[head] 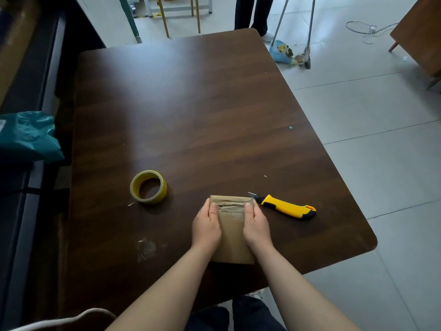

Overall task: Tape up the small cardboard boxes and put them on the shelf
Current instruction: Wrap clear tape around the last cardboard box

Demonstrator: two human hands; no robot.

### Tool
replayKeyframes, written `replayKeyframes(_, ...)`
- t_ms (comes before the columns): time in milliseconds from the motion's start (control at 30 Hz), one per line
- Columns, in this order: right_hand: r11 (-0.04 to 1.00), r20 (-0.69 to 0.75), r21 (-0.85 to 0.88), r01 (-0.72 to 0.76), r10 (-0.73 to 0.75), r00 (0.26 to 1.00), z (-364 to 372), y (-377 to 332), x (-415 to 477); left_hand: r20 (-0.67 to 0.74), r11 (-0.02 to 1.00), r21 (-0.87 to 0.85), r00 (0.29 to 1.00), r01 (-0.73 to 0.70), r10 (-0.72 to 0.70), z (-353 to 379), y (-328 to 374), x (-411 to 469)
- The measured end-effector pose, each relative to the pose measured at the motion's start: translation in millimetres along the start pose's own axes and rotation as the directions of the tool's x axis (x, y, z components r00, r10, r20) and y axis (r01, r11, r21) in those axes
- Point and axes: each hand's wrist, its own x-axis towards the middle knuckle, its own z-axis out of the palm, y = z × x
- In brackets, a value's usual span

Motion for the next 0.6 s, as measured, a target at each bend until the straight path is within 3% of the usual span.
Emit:
replayKeyframes(167,0.999,0.032,-0.019,-0.03,0.031,0.999,0,-4,0,0.071,1.0,0.012,0.997,0.002,-0.003,-5,3,2)
replayKeyframes(233,0.999,0.05,-0.022,-0.044,0.045,0.998,-4,-8,-2,0.098,0.995,0.093,0.995,-0.046,0.037,-17,6,8)
replayKeyframes(300,1.0,0.037,-0.018,-0.024,0.025,0.999,-8,-13,-3,0.015,0.972,0.216,0.996,-0.088,0.087,-40,5,19)
replayKeyframes(400,0.998,0.038,-0.049,0.047,-0.046,0.998,-11,-25,-5,-0.147,0.833,0.547,0.969,-0.086,0.197,-81,-3,41)
replayKeyframes(467,0.991,0.048,-0.081,0.11,-0.107,0.993,-11,-33,-7,-0.133,0.68,0.732,0.971,-0.038,0.198,-102,-8,52)
replayKeyframes(600,0.979,0.059,-0.109,0.172,-0.166,0.984,-8,-45,-12,-0.102,0.559,0.829,0.982,-0.003,0.156,-123,-11,65)
